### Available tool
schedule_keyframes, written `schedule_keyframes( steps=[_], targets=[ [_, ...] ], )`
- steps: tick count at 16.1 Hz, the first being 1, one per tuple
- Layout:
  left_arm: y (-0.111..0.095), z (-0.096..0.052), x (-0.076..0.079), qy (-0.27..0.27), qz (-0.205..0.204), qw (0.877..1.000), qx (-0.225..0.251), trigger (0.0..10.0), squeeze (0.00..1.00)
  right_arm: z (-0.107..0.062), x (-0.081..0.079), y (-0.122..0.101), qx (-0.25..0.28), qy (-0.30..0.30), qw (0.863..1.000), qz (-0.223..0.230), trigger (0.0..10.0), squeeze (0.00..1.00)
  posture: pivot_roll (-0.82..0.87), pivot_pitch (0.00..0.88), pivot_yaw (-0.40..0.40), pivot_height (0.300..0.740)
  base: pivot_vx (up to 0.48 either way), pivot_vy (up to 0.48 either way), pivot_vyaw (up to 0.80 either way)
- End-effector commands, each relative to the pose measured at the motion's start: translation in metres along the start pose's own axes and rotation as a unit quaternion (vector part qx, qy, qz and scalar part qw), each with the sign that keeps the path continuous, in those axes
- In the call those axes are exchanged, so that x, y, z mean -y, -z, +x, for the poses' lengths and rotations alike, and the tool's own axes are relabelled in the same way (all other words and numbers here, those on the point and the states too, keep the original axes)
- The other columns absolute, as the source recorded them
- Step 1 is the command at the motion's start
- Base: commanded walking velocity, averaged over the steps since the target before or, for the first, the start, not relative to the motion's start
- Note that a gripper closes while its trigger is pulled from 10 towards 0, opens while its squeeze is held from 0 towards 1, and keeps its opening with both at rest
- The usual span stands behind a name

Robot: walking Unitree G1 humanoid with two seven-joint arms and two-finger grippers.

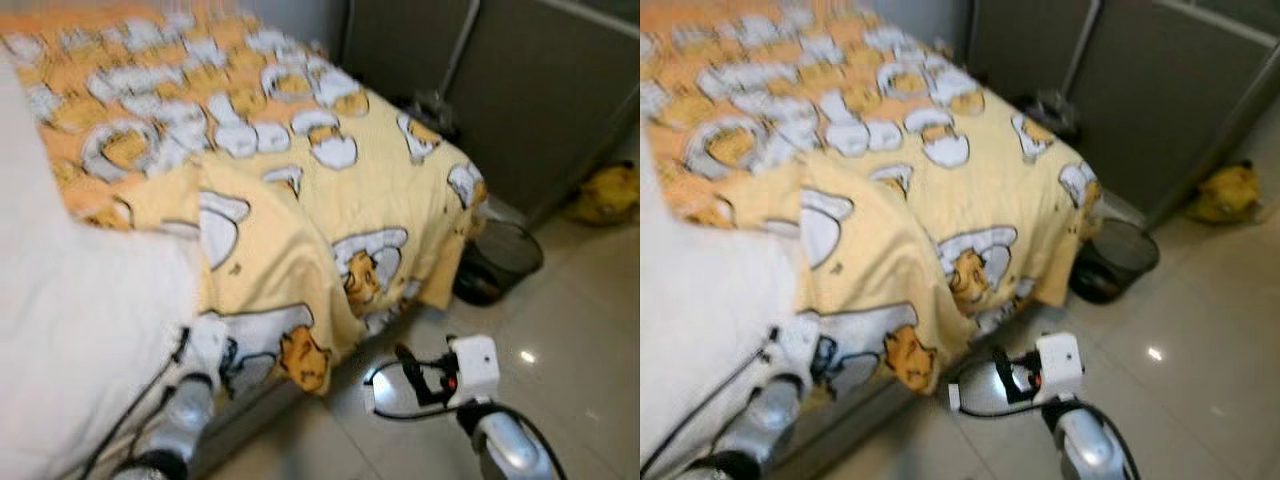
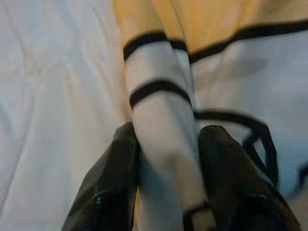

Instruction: Clean up the room

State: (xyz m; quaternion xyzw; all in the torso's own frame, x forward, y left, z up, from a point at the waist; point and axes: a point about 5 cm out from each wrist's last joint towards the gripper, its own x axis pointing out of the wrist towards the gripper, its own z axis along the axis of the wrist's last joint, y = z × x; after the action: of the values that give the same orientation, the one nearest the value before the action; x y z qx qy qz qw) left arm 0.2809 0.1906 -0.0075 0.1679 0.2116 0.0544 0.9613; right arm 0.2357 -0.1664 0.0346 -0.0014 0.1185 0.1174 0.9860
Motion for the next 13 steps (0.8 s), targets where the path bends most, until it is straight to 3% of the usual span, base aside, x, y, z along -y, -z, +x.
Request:
schedule_keyframes(
  steps=[1, 3, 8, 10, 11, 13],
  targets=[
    [0.01, -0.003, 0.003, 0.01, -0.011, 0.999, -0.033, 0.0, 0.0, -0.001, 0.006, 0.001, 0.002, 0.015, 1.0, -0.006, 10.0, 0.0, -0.02, 0.029, -0.033, 0.731, 0.0, 0.0, 0.0],
    [0.011, -0.001, 0.009, 0.019, -0.068, 0.995, -0.069, 0.0, 0.0, 0.005, 0.008, 0.0, 0.007, 0.023, 1.0, -0.006, 10.0, 0.0, -0.03, 0.017, -0.023, 0.731, 0.0, 0.0, 0.0],
    [-0.012, 0.005, 0.027, 0.078, -0.039, 0.995, -0.044, 0.0, 0.0, 0.008, 0.014, 0.0, 0.014, 0.031, 0.999, -0.016, 10.0, 0.0, -0.05, 0.021, -0.022, 0.731, 0.0, 0.0, 0.0],
    [-0.018, 0.007, 0.029, 0.084, -0.047, 0.995, -0.038, 0.0, 0.0, 0.008, 0.012, 0.001, 0.014, 0.029, 0.999, -0.017, 10.0, 0.0, -0.05, 0.018, -0.02, 0.731, 0.0, 0.0, 0.0],
    [-0.02, 0.007, 0.03, 0.094, -0.03, 0.995, -0.03, 0.0, 0.0, 0.009, 0.012, 0.001, 0.015, 0.028, 0.999, -0.018, 10.0, 0.0, -0.05, 0.016, -0.018, 0.731, 0.0, 0.0, 0.0],
    [-0.006, 0.002, 0.028, 0.098, -0.017, 0.994, -0.038, 0.0, 0.0, 0.009, 0.011, 0.003, 0.013, 0.029, 0.999, -0.018, 10.0, 0.0, -0.05, 0.006, -0.001, 0.731, 0.0, 0.0, 0.0]
  ],
)
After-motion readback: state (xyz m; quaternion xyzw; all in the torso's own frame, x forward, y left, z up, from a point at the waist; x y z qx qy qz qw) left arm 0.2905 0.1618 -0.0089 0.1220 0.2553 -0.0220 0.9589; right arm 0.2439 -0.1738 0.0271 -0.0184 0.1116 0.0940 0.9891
